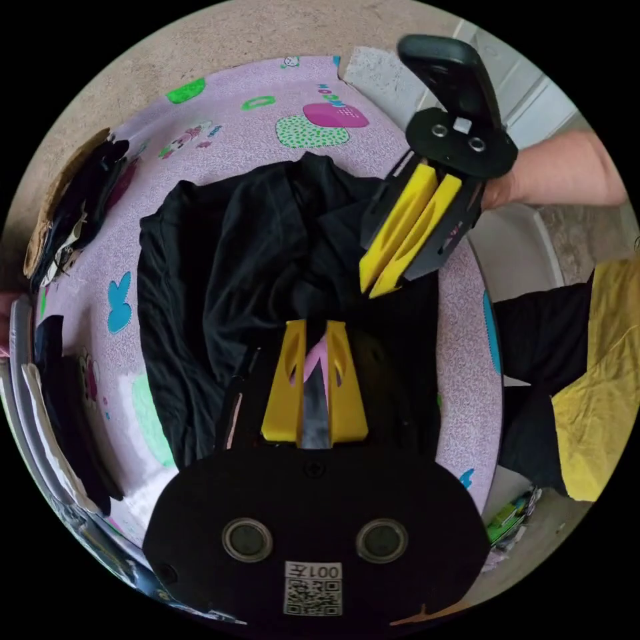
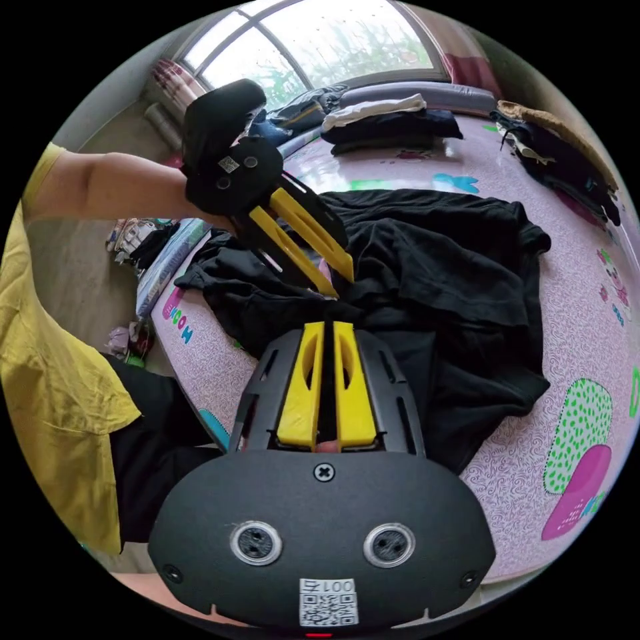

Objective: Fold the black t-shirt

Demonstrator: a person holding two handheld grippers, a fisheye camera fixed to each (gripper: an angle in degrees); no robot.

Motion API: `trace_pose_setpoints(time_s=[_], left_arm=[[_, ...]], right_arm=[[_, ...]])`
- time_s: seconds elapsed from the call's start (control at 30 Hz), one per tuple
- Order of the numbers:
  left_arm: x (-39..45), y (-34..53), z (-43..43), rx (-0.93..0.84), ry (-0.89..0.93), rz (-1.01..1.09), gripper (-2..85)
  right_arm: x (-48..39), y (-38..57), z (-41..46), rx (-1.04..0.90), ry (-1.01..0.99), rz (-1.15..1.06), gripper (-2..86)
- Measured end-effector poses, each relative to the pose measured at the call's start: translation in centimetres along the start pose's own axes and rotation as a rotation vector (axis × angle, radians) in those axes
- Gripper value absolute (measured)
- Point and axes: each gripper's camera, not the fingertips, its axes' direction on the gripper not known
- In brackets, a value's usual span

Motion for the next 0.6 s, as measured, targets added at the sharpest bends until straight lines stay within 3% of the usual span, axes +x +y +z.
trace_pose_setpoints(time_s=[0.3, 0.47, 0.6], left_arm=[[-6.3, 5.9, -5.2, 0.252, 0.079, -0.312, -1.3], [-15.0, 13.6, -11.9, 0.491, -0.010, -0.674, -1.2], [-21.6, 20.2, -11.2, 0.466, -0.054, -1.096, -1.1]], right_arm=[[-3.1, 4.8, -7.4, 0.128, -0.111, -0.017, 0.6], [-7.4, 8.3, -11.4, 0.091, -0.159, -0.017, 0.6], [-9.0, 11.0, -11.3, -0.007, -0.236, 0.040, 0.9]])
